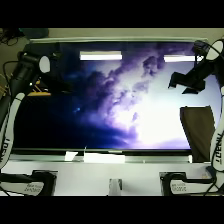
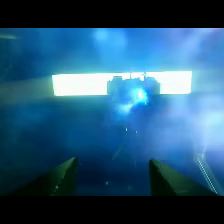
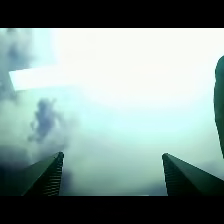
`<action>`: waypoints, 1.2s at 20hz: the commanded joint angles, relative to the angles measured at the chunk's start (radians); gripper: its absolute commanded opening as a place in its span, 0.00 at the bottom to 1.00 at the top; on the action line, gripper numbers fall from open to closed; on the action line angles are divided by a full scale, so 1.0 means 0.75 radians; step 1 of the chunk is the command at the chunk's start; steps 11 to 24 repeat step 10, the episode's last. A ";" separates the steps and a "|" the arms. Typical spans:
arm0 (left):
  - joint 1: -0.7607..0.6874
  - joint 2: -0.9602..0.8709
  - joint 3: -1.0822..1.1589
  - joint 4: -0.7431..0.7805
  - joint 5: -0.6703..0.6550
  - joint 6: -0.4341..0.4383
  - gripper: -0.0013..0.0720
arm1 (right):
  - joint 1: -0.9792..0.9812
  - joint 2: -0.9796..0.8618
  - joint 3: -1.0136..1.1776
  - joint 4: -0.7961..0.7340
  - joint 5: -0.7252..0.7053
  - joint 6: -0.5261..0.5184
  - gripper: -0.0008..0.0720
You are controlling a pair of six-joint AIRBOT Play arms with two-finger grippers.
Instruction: Fold the shirts.
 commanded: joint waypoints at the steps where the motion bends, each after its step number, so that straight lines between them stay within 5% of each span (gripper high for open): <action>1: 0.001 -0.015 -0.004 0.006 0.005 -0.005 0.74 | 0.004 -0.003 0.002 0.003 0.010 0.002 0.92; 24: 0.001 -0.021 -0.004 0.006 0.005 -0.005 0.74 | 0.004 -0.003 0.002 0.003 0.008 0.002 0.92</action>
